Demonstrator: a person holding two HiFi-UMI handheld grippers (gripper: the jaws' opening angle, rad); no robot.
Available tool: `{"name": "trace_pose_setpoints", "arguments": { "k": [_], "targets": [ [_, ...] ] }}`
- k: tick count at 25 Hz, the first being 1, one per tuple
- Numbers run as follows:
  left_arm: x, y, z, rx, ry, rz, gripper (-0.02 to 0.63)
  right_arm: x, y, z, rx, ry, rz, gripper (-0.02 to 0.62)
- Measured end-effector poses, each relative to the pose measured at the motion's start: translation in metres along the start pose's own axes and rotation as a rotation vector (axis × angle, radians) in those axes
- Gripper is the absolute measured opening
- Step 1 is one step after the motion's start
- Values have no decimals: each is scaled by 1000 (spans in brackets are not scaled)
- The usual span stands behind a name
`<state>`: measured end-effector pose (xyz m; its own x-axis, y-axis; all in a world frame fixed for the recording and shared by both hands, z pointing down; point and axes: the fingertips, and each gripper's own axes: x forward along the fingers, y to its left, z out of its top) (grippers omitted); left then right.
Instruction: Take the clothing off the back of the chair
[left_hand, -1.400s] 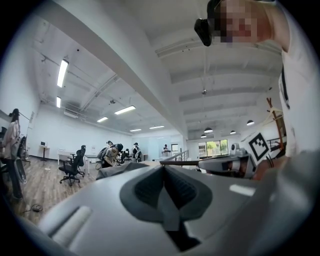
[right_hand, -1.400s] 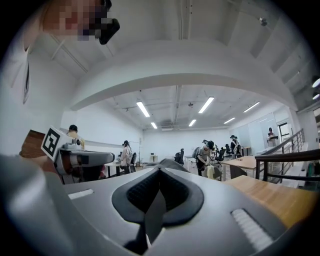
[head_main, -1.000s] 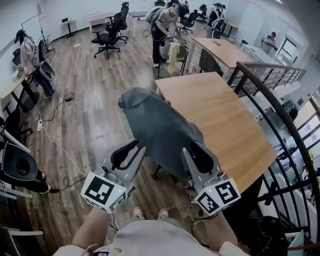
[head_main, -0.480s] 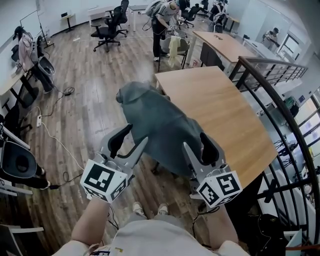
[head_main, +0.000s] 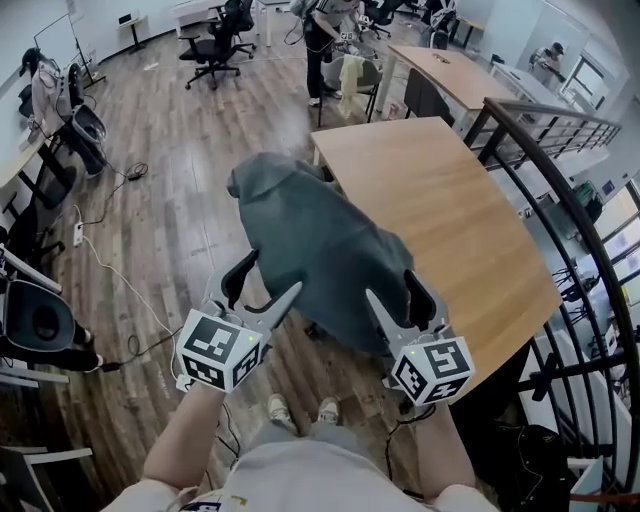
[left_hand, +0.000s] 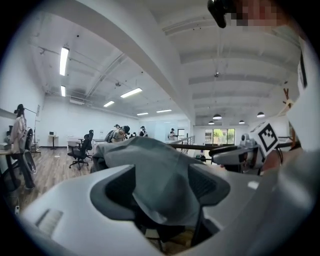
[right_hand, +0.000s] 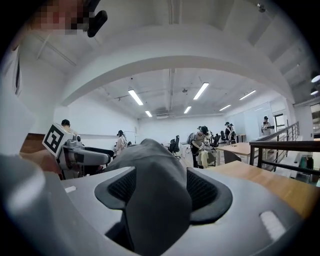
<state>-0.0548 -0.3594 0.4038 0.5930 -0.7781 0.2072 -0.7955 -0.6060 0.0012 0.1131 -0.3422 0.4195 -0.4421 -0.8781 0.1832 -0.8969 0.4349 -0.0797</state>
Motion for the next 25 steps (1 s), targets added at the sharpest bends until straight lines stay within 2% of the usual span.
{"name": "trace_pose_setpoints", "arguments": {
  "k": [7,13,15,16,19,25],
  "targets": [
    [16,8,-40,-51,86,-29,322,16,-15,-52,11,108,-21,372],
    [33,4,-52,-66,92,-64,314,24,-29,-74,26,150,-23,380],
    [38,3,-57,-74,92,-69,289,28,-32,-82,32,167,-17,380],
    [40,4,-59,-78,94,-69,256,31,-32,-87,34,179,-12,380],
    [49,5,-64,-91,98,-65,192,38,-31,-99,32,212,6,330],
    [64,5,-69,-129,99,-65,105,44,-30,-107,56,214,27,124]
  ]
}}
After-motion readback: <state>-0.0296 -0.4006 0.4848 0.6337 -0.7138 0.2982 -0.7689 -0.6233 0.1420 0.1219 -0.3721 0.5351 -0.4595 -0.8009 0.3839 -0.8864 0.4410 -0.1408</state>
